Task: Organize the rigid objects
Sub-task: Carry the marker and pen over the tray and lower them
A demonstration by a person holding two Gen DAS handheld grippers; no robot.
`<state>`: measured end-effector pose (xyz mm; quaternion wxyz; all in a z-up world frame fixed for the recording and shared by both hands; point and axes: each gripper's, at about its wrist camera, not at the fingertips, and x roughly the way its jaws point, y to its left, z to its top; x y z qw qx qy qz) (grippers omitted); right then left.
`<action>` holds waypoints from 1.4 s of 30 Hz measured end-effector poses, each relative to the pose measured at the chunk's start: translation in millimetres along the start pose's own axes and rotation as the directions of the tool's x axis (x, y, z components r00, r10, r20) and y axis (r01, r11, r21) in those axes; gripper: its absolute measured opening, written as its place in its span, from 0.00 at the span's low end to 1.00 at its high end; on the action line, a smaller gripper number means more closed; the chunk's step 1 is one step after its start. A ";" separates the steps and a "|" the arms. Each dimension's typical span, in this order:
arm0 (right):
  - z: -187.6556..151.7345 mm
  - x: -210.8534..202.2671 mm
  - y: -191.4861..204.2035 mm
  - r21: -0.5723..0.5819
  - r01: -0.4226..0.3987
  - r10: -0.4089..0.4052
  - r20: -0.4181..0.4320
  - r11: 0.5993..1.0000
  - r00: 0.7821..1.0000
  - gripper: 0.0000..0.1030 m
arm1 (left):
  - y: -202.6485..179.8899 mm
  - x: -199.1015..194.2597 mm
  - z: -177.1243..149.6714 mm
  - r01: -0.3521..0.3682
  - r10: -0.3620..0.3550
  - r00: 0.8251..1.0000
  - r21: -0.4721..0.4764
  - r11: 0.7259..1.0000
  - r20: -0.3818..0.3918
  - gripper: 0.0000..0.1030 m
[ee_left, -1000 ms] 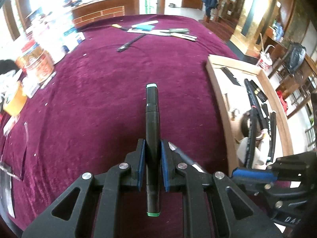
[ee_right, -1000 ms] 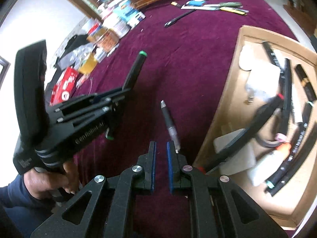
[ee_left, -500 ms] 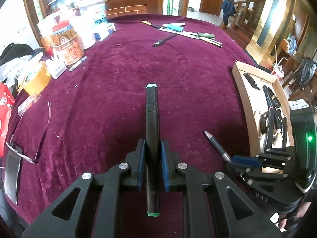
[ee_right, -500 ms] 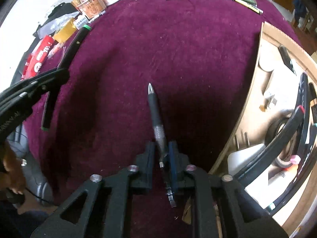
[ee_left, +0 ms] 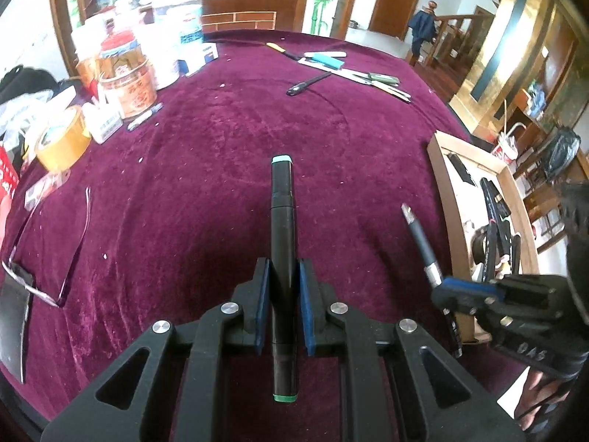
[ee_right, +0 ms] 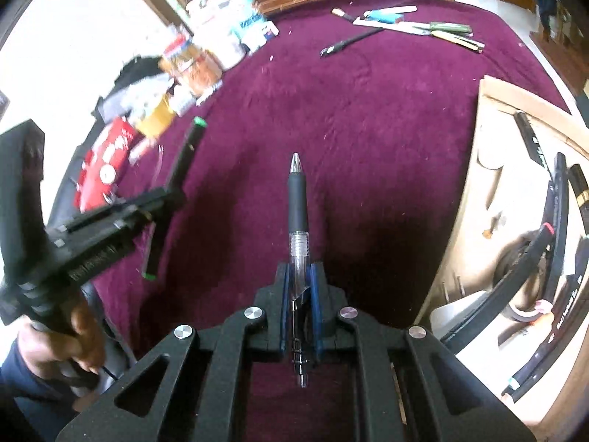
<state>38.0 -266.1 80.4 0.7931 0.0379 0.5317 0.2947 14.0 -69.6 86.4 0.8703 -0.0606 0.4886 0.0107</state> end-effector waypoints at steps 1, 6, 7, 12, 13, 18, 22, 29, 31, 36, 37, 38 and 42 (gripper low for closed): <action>-0.7 -4.1 -3.3 0.014 -0.007 0.007 0.011 1.000 1.000 0.09 | -4.5 -0.3 1.3 -0.003 0.003 1.000 0.013 1.000 0.002 0.12; -1.7 -21.9 -22.9 0.090 -0.021 0.015 0.062 0.996 0.998 0.09 | -40.3 -2.6 9.7 -0.010 0.006 1.000 0.119 0.993 0.027 0.12; -4.6 -27.0 -28.4 0.103 -0.019 0.011 0.074 0.994 0.997 0.09 | -47.8 -2.7 11.0 -0.009 0.005 1.000 0.138 0.990 0.031 0.12; -13.4 -49.4 -54.4 0.165 -0.006 -0.012 0.112 0.986 0.994 0.09 | -87.0 -2.9 18.3 0.006 -0.018 0.999 0.232 0.973 0.047 0.12; -16.5 -55.1 -61.0 0.180 -0.001 -0.020 0.119 0.984 0.993 0.09 | -96.0 -2.7 20.1 0.013 -0.026 0.998 0.249 0.968 0.050 0.12; -22.7 -70.9 -82.5 0.228 0.020 -0.053 0.140 0.973 0.989 0.09 | -133.6 -1.1 26.4 0.042 -0.063 0.996 0.315 0.948 0.057 0.12; -28.3 -84.2 -100.3 0.258 0.033 -0.074 0.149 0.966 0.986 0.09 | -159.8 1.4 27.7 0.060 -0.085 0.995 0.353 0.934 0.057 0.12; -38.5 -95.9 -122.7 0.296 0.054 -0.101 0.147 0.954 0.984 0.09 | -194.4 10.8 25.3 0.082 -0.105 0.994 0.396 0.914 0.037 0.12; -40.4 -97.9 -127.6 0.302 0.059 -0.107 0.145 0.951 0.984 0.09 | -202.3 14.0 24.7 0.087 -0.109 0.994 0.404 0.911 0.031 0.12; -43.8 -102.1 -140.2 0.314 0.064 -0.112 0.136 0.947 0.984 0.09 | -214.7 22.3 23.0 0.090 -0.107 0.994 0.412 0.907 0.019 0.12; -44.4 -102.6 -141.8 0.314 0.063 -0.111 0.135 0.947 0.985 0.09 | -216.3 23.8 22.7 0.090 -0.106 0.994 0.411 0.907 0.017 0.12; -44.3 -102.8 -143.7 0.314 0.065 -0.111 0.133 0.947 0.985 0.09 | -218.4 25.9 22.0 0.090 -0.105 0.994 0.411 0.907 0.014 0.12; -41.9 -101.1 -151.8 0.316 0.066 -0.110 0.124 0.947 0.986 0.09 | -224.3 32.2 20.5 0.085 -0.096 0.995 0.413 0.907 0.007 0.12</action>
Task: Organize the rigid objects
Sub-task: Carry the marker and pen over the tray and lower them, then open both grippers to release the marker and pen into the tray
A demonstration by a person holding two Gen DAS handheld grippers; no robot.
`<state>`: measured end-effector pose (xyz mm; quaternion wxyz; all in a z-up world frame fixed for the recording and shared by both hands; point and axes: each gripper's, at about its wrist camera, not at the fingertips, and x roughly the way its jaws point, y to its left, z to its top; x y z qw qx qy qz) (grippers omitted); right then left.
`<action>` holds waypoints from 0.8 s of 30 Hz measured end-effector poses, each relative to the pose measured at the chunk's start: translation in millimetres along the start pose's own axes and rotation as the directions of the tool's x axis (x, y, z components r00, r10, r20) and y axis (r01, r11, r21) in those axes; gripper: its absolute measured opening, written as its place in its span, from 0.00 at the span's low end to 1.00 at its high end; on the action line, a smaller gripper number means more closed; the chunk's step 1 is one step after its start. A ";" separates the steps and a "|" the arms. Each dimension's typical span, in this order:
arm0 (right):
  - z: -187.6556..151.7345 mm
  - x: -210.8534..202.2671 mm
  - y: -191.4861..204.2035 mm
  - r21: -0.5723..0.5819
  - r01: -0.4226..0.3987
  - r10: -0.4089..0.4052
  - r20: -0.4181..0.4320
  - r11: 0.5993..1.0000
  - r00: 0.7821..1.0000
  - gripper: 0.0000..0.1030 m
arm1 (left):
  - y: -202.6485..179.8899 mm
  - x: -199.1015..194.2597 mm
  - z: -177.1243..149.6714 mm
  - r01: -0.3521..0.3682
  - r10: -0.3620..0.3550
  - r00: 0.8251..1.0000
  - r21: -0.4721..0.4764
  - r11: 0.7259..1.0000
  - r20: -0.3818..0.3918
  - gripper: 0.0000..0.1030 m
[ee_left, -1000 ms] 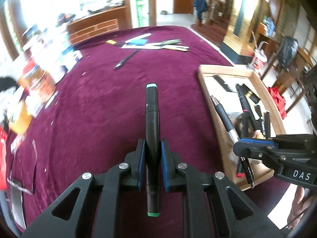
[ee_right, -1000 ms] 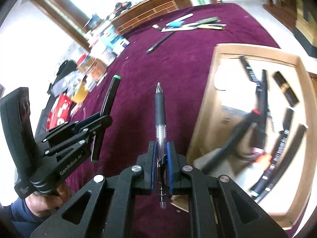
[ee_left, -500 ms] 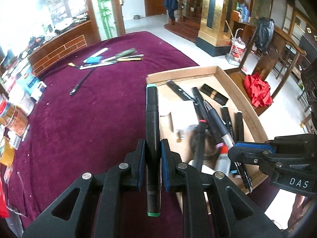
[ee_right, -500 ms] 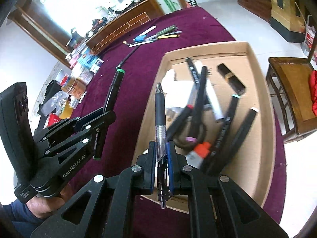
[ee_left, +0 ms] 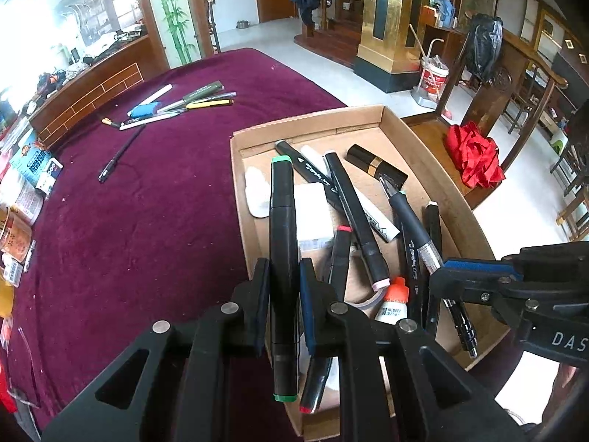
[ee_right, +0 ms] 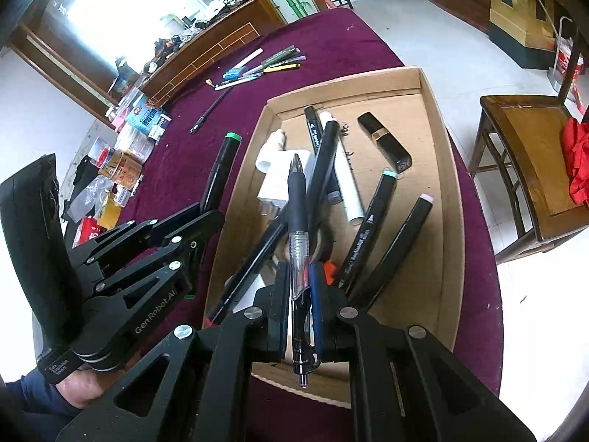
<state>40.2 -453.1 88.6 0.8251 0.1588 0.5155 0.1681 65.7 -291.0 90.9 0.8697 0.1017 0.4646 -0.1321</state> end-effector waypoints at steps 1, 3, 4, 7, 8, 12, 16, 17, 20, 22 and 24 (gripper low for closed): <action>1.1 1.2 -2.0 0.001 0.001 -0.001 -0.003 1.000 1.000 0.09 | -1.3 2.5 0.6 -0.003 0.003 1.000 0.001 1.000 -0.003 0.12; 3.6 3.5 -5.8 0.003 -0.002 0.002 -0.011 1.000 1.000 0.09 | -4.3 7.1 0.6 -0.008 0.009 1.000 0.002 1.000 -0.010 0.12; 4.8 4.5 -7.1 0.003 0.000 0.000 -0.013 1.000 1.000 0.09 | -4.8 9.4 1.0 -0.008 0.008 1.000 0.001 1.000 -0.013 0.12; 8.2 7.3 -12.0 0.004 0.002 -0.002 -0.021 1.000 1.000 0.09 | -8.0 16.2 1.2 -0.014 0.014 1.000 0.003 1.000 -0.022 0.12; 9.0 8.1 -12.2 0.004 0.003 -0.003 -0.023 1.000 1.000 0.09 | -9.2 18.2 1.2 -0.016 0.016 1.000 0.003 1.000 -0.024 0.12; 12.7 11.6 -16.4 0.008 0.006 -0.006 -0.032 1.000 0.999 0.09 | -14.3 25.3 1.9 -0.024 0.024 0.999 0.012 1.000 -0.033 0.12; 16.6 15.0 -20.6 0.008 0.008 -0.007 -0.039 1.000 0.999 0.09 | -17.8 31.0 2.4 -0.029 0.030 0.999 0.022 0.999 -0.038 0.12; 17.7 15.9 -21.3 0.008 0.007 -0.007 -0.041 1.000 0.999 0.09 | -18.8 32.5 2.5 -0.032 0.033 0.999 0.027 0.999 -0.040 0.12; 20.8 18.7 -24.1 0.009 0.008 -0.007 -0.046 1.000 0.999 0.09 | -20.9 34.6 3.6 -0.038 0.039 0.998 0.033 0.999 -0.038 0.12; 22.6 20.2 -24.8 0.010 0.008 -0.007 -0.049 1.000 0.999 0.09 | -21.5 36.2 4.0 -0.039 0.041 0.998 0.034 0.999 -0.039 0.12; 24.0 22.1 -25.2 0.010 0.008 -0.008 -0.052 1.000 0.999 0.09 | -21.8 37.4 4.7 -0.042 0.044 0.998 0.037 0.998 -0.038 0.12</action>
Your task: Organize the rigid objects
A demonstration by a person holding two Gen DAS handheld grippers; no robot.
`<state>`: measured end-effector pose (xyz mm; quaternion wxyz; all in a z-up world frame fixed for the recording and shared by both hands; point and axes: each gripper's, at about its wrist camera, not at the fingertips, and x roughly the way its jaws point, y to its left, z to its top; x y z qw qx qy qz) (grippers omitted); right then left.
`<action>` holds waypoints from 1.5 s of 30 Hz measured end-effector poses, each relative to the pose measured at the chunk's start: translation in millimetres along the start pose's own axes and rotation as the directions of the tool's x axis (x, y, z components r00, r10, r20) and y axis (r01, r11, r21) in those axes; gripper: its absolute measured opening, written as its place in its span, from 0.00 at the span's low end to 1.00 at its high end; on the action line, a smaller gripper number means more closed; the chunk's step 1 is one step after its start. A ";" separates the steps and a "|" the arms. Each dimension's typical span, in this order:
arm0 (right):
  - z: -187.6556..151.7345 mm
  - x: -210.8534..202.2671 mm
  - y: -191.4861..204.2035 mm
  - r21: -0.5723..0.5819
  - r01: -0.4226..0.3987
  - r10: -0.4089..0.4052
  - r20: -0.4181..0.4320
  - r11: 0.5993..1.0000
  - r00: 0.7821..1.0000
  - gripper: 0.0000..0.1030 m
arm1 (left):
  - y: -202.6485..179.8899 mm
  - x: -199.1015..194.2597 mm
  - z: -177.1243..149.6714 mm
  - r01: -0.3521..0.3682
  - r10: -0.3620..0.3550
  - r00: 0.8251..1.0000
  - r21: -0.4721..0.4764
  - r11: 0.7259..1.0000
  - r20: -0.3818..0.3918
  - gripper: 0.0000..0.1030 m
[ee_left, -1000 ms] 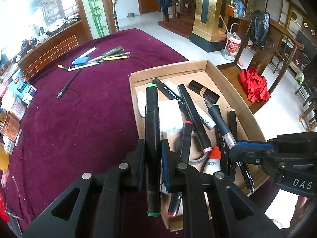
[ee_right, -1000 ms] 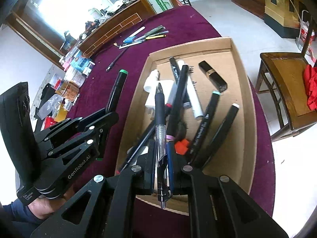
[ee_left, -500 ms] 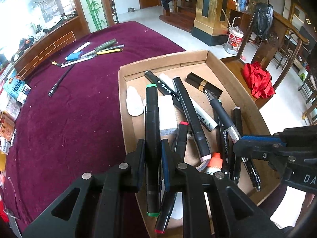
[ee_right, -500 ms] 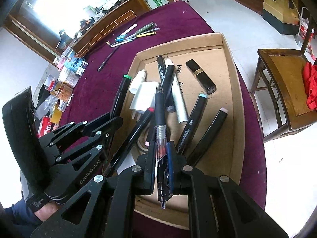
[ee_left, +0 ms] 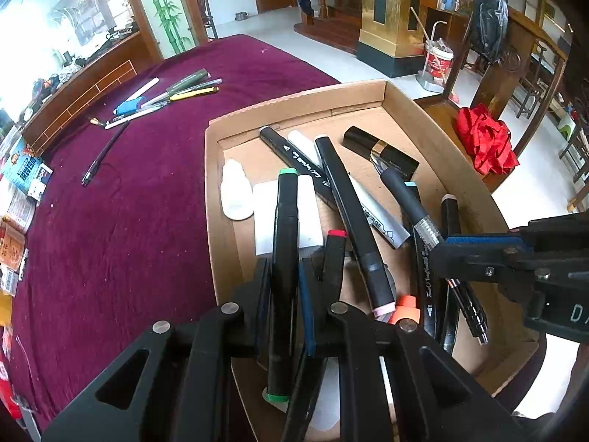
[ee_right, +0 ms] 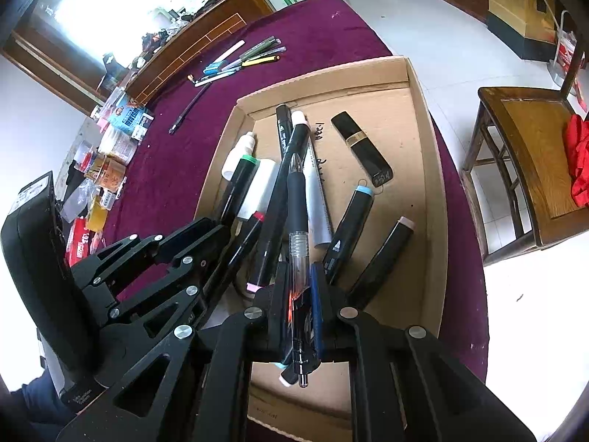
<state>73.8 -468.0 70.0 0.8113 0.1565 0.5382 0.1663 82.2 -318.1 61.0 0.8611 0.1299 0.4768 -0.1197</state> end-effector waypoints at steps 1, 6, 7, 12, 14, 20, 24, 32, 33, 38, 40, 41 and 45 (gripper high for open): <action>0.9 1.2 -0.4 0.000 0.001 -0.001 -0.002 1.000 1.000 0.09 | 0.0 0.7 0.1 -0.001 0.001 1.000 0.000 1.000 -0.001 0.12; 4.3 6.5 -1.3 0.003 0.007 -0.007 -0.010 1.000 1.000 0.09 | 2.1 5.0 0.8 0.012 -0.012 1.000 -0.005 1.000 -0.009 0.13; 4.7 7.5 -1.1 0.003 0.008 -0.008 -0.011 1.000 1.000 0.09 | 4.2 5.3 0.5 0.019 -0.019 1.000 -0.015 1.000 -0.010 0.13; 5.1 13.5 -2.0 0.014 0.030 -0.029 -0.009 0.999 1.000 0.10 | 12.2 4.2 -1.6 0.064 -0.065 0.998 -0.053 0.997 -0.014 0.13; 4.4 16.3 -2.8 0.022 0.036 -0.036 -0.011 0.999 0.999 0.10 | 14.3 3.2 -3.7 0.084 -0.085 0.996 -0.058 0.995 -0.018 0.13; 1.0 13.3 -2.4 0.048 0.054 -0.054 0.005 0.997 0.999 0.11 | 19.5 -5.8 -7.8 0.143 -0.144 0.990 -0.073 0.987 -0.009 0.27; -3.0 3.9 0.2 0.061 0.079 -0.082 0.038 0.995 0.996 0.26 | 23.9 -14.4 -9.0 0.181 -0.180 0.984 -0.095 0.979 0.011 0.50; -13.2 -25.7 11.9 0.050 0.180 -0.186 0.144 0.982 0.972 0.43 | 24.2 -50.4 -13.3 0.167 -0.161 0.978 -0.041 0.985 0.130 0.65; -14.9 -29.7 14.2 0.052 0.193 -0.199 0.160 0.980 0.967 0.48 | 25.4 -54.2 -13.2 0.161 -0.154 0.977 -0.036 0.986 0.147 0.70; -23.7 -46.6 28.7 0.046 0.249 -0.253 0.227 0.967 0.940 0.61 | 34.6 -69.6 -12.2 0.138 -0.133 0.982 -0.027 0.990 0.134 0.72; -28.7 -49.9 35.3 0.039 0.271 -0.272 0.241 0.962 0.932 0.65 | 38.0 -73.7 -13.6 0.108 -0.105 0.986 -0.016 0.994 0.131 0.72; -30.4 -51.0 37.6 0.039 0.280 -0.281 0.245 0.959 0.928 0.65 | 39.8 -77.0 -15.3 0.084 -0.081 0.987 -0.012 0.996 0.140 0.72; -39.8 -52.3 44.9 0.042 0.314 -0.314 0.251 0.948 0.916 0.67 | 43.8 -89.6 -21.9 0.024 -0.025 0.985 0.012 1.000 0.170 0.75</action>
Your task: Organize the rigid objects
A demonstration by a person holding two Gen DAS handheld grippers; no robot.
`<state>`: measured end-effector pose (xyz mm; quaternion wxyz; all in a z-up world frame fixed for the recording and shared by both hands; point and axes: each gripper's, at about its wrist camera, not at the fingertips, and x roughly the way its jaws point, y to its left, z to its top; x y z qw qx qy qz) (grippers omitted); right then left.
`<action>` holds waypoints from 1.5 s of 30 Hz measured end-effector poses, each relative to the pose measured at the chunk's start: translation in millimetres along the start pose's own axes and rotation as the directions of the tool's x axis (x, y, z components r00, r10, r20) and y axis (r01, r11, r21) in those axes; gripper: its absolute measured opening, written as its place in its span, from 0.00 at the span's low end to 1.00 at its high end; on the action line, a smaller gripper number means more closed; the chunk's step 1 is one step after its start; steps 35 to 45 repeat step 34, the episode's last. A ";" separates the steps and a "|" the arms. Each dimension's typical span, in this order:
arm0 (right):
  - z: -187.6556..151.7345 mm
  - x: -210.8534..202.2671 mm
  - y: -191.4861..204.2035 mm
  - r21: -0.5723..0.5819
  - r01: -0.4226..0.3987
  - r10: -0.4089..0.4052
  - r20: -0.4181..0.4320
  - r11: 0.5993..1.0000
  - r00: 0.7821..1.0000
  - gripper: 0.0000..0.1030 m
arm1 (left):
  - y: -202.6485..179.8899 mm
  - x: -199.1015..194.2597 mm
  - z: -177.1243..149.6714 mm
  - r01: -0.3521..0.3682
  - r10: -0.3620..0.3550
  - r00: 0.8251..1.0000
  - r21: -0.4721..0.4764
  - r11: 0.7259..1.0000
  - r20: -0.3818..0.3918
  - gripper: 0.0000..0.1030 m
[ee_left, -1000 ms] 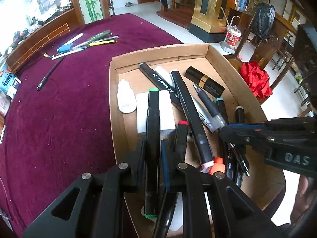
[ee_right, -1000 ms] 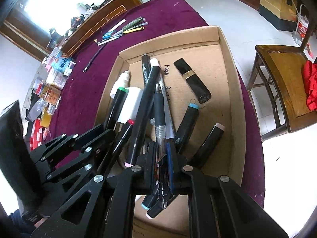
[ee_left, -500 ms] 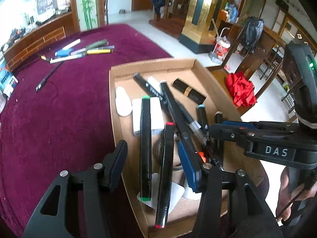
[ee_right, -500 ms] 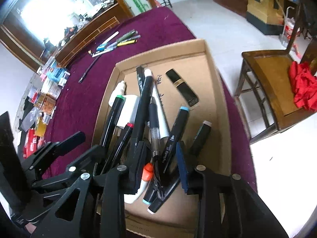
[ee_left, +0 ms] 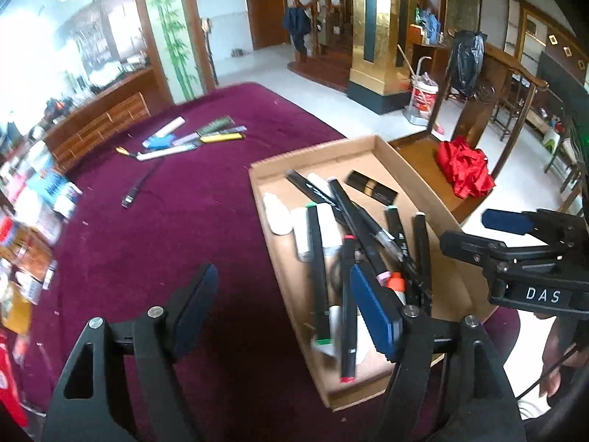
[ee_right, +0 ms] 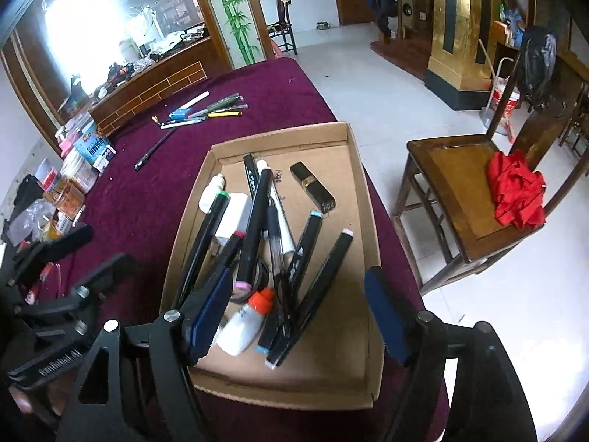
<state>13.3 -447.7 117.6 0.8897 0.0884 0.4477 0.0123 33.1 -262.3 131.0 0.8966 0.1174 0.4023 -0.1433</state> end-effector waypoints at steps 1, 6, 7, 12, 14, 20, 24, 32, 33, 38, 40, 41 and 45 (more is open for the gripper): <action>-2.0 -1.6 0.2 0.000 0.005 -0.005 0.001 1.000 1.000 0.67 | 1.9 -5.0 -1.0 -0.013 0.013 1.000 0.006 1.000 0.008 0.78; -10.2 -13.8 6.8 -0.002 0.031 -0.031 0.028 1.000 0.999 0.67 | 8.6 -21.0 -1.0 -0.062 0.061 0.998 0.037 0.997 0.009 0.79; -11.5 -16.4 8.1 -0.001 0.029 -0.029 0.035 1.000 0.999 0.67 | 9.1 -23.6 -0.3 -0.054 0.054 0.999 0.046 0.997 0.000 0.79; -18.8 -24.1 15.1 0.009 0.023 -0.023 0.053 1.000 0.998 0.67 | 5.2 -43.2 -1.6 -0.056 0.053 0.998 0.104 0.993 0.032 0.79; -21.1 -25.4 17.2 0.014 0.025 -0.026 0.054 1.000 0.998 0.67 | 1.7 -50.3 -3.7 -0.084 0.077 0.995 0.124 0.989 0.062 0.79; -26.3 -31.8 16.6 0.030 0.030 -0.032 0.067 0.999 0.997 0.67 | -7.9 -50.4 -8.2 -0.108 0.101 0.994 0.177 0.978 0.047 0.79; -28.5 -35.0 12.6 0.048 0.032 -0.035 0.072 0.998 0.997 0.67 | -10.6 -51.9 -8.7 -0.115 0.107 0.993 0.179 0.977 0.052 0.79; -36.5 -36.8 7.0 0.072 0.031 -0.036 0.067 0.997 0.997 0.67 | -10.3 -56.4 -12.7 -0.105 0.095 0.993 0.154 0.982 0.070 0.79; -37.1 -36.1 7.3 0.072 0.029 -0.034 0.064 0.997 0.997 0.67 | -10.0 -57.3 -13.3 -0.108 0.098 0.992 0.152 0.982 0.074 0.79; -37.1 -36.1 7.3 0.072 0.029 -0.034 0.064 0.997 0.997 0.67 | -9.4 -57.2 -14.4 -0.114 0.105 0.992 0.154 0.981 0.071 0.79; -37.1 -36.1 7.3 0.072 0.029 -0.034 0.064 0.997 0.997 0.67 | -9.4 -57.2 -14.4 -0.114 0.105 0.992 0.154 0.981 0.071 0.79; -37.1 -36.1 7.3 0.072 0.029 -0.034 0.064 0.997 0.997 0.67 | -9.4 -57.2 -14.4 -0.114 0.105 0.992 0.154 0.981 0.071 0.79; -37.1 -36.1 7.3 0.072 0.029 -0.034 0.064 0.997 0.997 0.67 | -9.4 -57.2 -14.4 -0.114 0.105 0.992 0.154 0.981 0.071 0.79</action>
